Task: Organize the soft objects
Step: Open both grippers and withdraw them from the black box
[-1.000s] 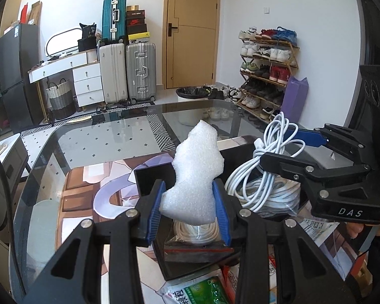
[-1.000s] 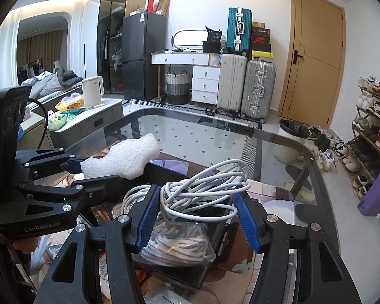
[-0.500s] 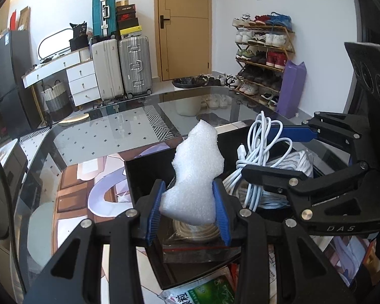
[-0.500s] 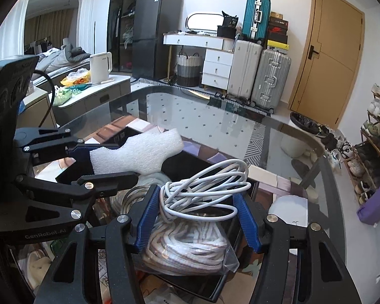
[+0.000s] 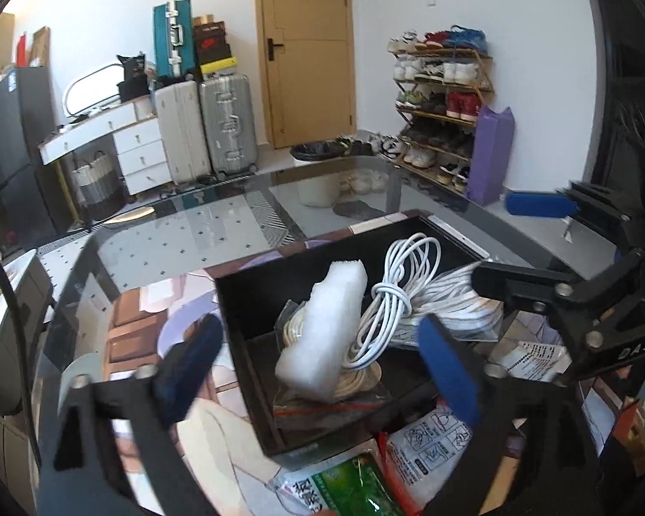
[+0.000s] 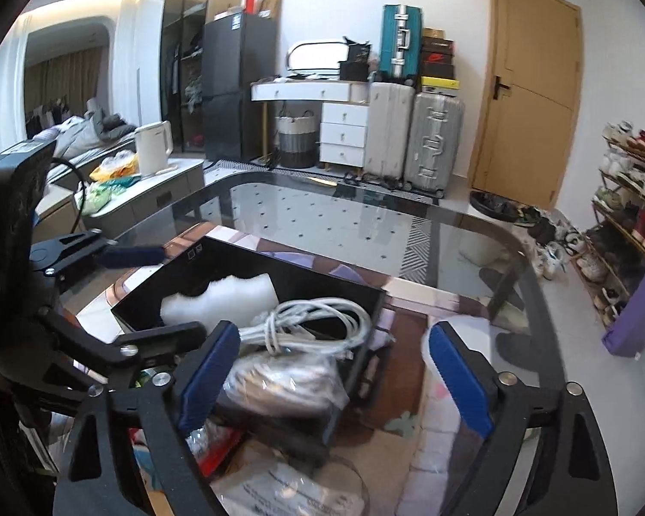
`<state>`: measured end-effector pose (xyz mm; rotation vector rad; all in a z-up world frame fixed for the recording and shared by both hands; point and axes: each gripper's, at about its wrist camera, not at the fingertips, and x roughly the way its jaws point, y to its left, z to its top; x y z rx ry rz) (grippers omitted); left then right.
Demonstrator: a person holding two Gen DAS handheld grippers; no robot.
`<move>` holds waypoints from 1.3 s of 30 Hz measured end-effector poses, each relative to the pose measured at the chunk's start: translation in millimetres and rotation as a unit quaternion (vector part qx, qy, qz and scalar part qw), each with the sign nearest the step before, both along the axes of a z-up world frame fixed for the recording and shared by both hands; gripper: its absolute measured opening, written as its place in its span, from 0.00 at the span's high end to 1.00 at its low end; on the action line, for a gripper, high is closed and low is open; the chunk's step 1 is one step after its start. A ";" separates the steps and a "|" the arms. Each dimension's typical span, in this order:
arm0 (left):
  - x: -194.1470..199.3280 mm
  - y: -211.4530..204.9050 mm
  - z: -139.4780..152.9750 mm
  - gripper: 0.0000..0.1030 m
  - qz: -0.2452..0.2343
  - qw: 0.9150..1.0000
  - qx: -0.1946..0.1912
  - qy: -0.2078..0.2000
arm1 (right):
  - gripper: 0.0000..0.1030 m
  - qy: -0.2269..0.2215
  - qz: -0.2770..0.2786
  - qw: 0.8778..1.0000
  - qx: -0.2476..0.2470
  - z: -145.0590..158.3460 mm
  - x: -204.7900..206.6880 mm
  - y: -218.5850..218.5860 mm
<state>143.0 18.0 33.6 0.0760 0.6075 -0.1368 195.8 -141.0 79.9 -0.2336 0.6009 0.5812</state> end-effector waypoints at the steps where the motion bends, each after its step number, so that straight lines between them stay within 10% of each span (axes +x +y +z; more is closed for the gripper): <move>1: -3.0 1.8 1.8 0.01 0.003 1.000 -0.004 -0.003 | 0.02 0.002 -0.004 1.000 0.004 0.0 -3.2 -2.9; 39: -68.3 6.6 -18.8 0.00 0.031 0.999 -0.015 0.027 | 0.01 0.128 -0.017 0.991 0.035 -41.7 -35.5 -35.7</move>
